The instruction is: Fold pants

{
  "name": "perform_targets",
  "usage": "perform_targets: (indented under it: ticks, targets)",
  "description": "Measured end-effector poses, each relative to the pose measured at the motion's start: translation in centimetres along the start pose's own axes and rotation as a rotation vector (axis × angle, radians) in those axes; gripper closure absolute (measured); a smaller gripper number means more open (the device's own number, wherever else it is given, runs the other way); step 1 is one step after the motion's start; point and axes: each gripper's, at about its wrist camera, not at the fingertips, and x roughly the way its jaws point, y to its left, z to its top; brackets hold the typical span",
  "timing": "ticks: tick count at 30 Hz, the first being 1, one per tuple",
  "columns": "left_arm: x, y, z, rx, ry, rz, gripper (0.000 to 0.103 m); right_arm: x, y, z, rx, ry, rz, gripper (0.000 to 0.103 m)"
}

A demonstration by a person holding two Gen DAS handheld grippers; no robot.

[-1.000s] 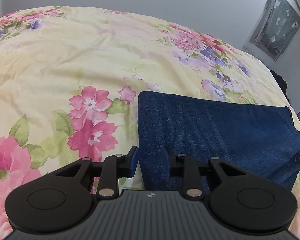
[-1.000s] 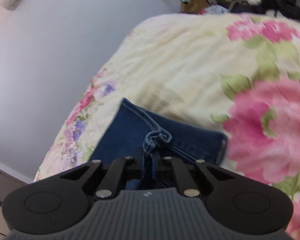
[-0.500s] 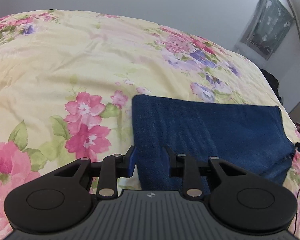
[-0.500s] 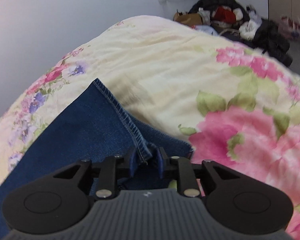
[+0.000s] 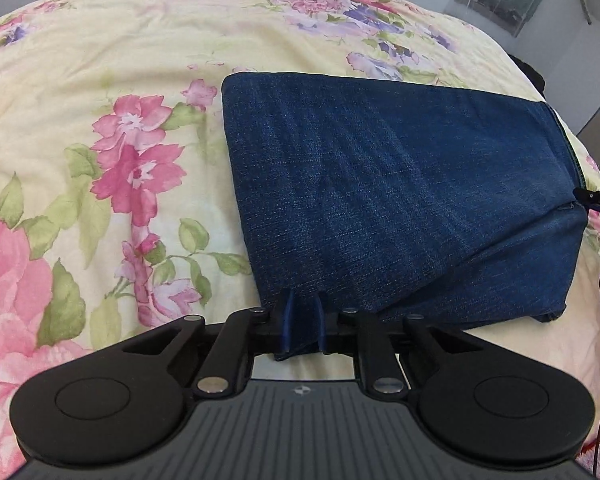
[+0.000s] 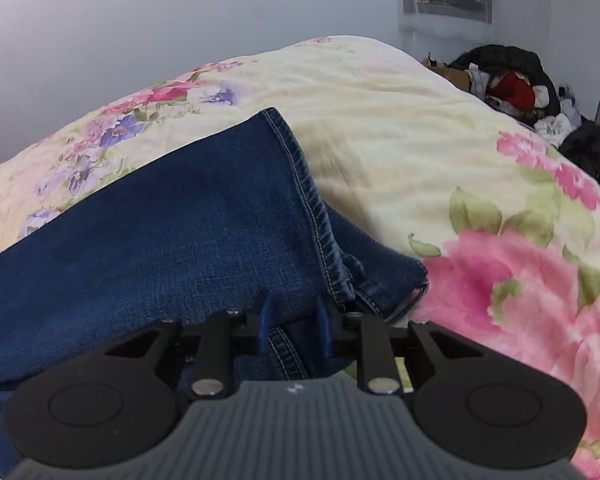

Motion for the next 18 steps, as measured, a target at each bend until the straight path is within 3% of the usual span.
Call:
perform_targets:
  ticks: [3, 6, 7, 8, 10, 14, 18]
  targets:
    - [-0.3, -0.2, -0.3, 0.054, 0.054, 0.046, 0.085, -0.2, 0.4, -0.2, -0.039, 0.013, -0.013, 0.084]
    - [-1.7, 0.2, -0.6, 0.038, 0.003, 0.017, 0.084, -1.3, 0.2, -0.1, -0.028, 0.007, -0.013, 0.083]
    - [-2.4, 0.5, -0.5, 0.01, -0.034, -0.002, 0.084, -2.0, -0.4, 0.0, 0.008, -0.01, 0.005, 0.078]
    - [-3.0, 1.0, -0.3, -0.026, -0.07, -0.021, 0.082, -2.7, -1.1, 0.0, 0.048, -0.024, 0.019, 0.064]
    - [-3.5, 1.7, 0.3, -0.094, -0.119, -0.038, 0.073, -3.9, -2.6, -0.1, 0.133, -0.049, 0.048, 0.05]
    - [-2.9, 4.2, 1.4, -0.293, -0.188, -0.089, 0.051, -4.0, -6.1, -0.9, 0.362, -0.018, 0.138, 0.041]
    - [-0.8, 6.8, 1.9, -0.488, -0.208, -0.195, 0.047, -2.3, -8.5, -2.1, 0.576, -0.011, 0.24, 0.04]
